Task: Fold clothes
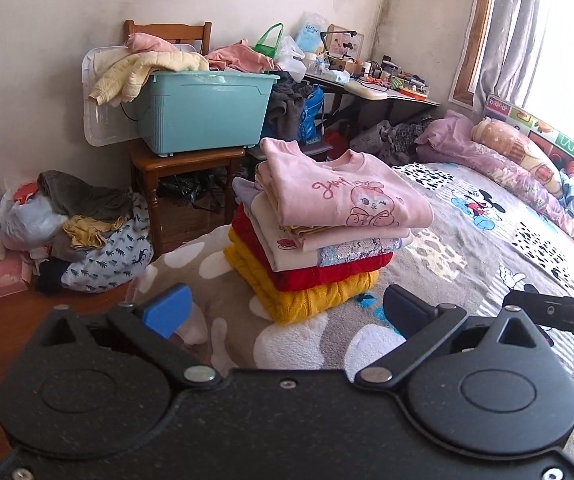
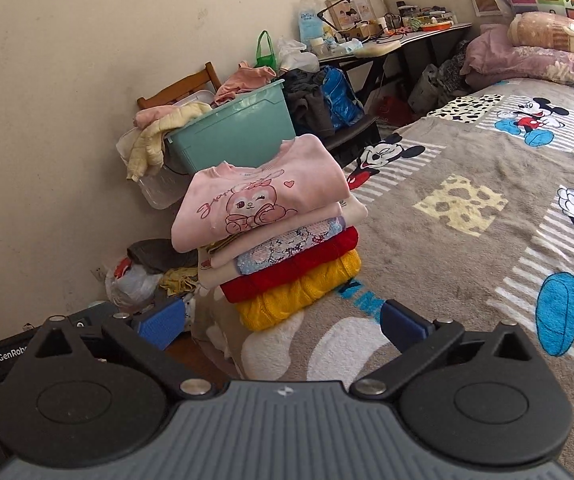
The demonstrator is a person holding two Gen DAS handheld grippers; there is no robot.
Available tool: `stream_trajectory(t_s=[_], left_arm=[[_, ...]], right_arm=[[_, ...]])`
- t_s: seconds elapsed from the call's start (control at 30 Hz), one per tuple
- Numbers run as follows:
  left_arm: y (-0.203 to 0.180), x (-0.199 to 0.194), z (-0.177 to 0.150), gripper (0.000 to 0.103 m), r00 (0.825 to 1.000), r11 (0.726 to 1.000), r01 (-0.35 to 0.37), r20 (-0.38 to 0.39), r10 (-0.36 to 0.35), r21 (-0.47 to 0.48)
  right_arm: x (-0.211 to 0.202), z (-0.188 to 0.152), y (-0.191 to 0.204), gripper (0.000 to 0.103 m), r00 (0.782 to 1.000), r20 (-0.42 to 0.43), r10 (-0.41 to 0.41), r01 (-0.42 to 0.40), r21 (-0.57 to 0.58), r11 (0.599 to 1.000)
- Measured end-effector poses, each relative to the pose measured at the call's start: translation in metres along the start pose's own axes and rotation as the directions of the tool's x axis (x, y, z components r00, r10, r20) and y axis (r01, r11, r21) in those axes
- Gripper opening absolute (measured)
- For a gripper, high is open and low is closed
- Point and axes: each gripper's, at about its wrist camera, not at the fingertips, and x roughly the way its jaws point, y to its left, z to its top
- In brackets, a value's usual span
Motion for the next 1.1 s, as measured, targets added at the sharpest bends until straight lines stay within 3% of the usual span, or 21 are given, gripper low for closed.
stream_trajectory(t_s=[0.23,0.43,0.7,1.1], left_arm=[[-0.024,-0.027,0.009,0.103,0.994,0.991,-0.100,0.049,0.096,0.085],[-0.036,-0.046,0.003,0.103,0.990,0.987,-0.102,0.105,0.089,0.126],[-0.046,-0.059,-0.002,0.103,0.991,0.982,-0.100,0.106,0.083,0.162],[-0.042,-0.081,-0.008,0.103,0.990,0.987,-0.086,0.119,0.071,0.133]], right_arm=[[-0.028,-0.002,0.012,0.103,0.997,0.002,-0.075,0.075,-0.046,0.996],[-0.046,-0.004,0.021,0.103,0.992,0.012,-0.123,0.124,-0.091,0.988],[-0.064,-0.010,0.031,0.103,0.986,0.024,-0.167,0.169,-0.129,0.977],[-0.077,-0.020,0.049,0.103,0.984,0.017,-0.178,0.179,-0.157,0.971]])
